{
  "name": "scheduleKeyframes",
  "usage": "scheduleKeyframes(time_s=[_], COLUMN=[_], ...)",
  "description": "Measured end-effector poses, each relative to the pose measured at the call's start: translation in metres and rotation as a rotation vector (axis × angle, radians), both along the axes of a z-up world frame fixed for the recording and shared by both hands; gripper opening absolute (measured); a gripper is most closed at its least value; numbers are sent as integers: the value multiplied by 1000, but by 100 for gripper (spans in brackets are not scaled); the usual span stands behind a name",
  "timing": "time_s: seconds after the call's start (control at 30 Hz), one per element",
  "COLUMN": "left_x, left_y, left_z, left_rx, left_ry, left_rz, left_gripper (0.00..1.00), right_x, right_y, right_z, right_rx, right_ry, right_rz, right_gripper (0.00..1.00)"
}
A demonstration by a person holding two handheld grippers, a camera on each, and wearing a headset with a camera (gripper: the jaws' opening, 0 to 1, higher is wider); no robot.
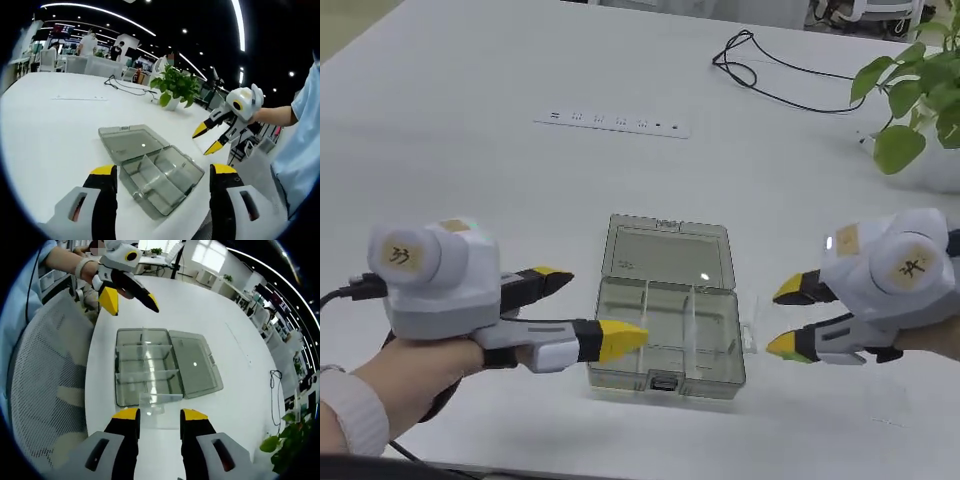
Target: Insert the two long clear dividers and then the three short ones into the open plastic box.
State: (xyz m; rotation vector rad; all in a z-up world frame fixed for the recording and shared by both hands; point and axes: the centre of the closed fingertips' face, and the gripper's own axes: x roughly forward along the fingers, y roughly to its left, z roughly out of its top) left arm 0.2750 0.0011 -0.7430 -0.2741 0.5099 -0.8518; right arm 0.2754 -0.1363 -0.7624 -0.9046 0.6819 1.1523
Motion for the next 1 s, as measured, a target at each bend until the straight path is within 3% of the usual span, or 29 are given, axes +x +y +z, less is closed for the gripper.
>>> scheduleKeyframes(time_s=[0.13, 0.2, 0.3, 0.47, 0.5, 0.6, 0.87, 1.0], left_x=[5, 6, 7, 4, 3, 0, 0, -2], left_y=[-7, -12, -20, -29, -30, -34, -42, -50], left_z=[4, 7, 10, 10, 10, 9, 10, 9], left_rx=[-35, -59, -106, -151, -157, -178, -246, -244], left_ry=[25, 37, 77, 131, 138, 183, 243, 262], left_rz=[12, 14, 14, -8, -9, -22, -10, -26], left_gripper=[74, 72, 70, 59, 58, 52, 30, 21], right_x=[-3, -2, -5, -4, -6, -3, -6, -6], right_y=[21, 33, 48, 63, 64, 64, 75, 78], right_z=[15, 24, 32, 38, 36, 33, 27, 25], right_rx=[23, 33, 32, -12, -18, -83, -102, -111], right_ry=[-14, -52, -79, -187, -180, -246, -277, -290], right_rz=[27, 59, 98, 178, 182, 230, 253, 263], right_gripper=[32, 32, 32, 32, 32, 32, 32, 32])
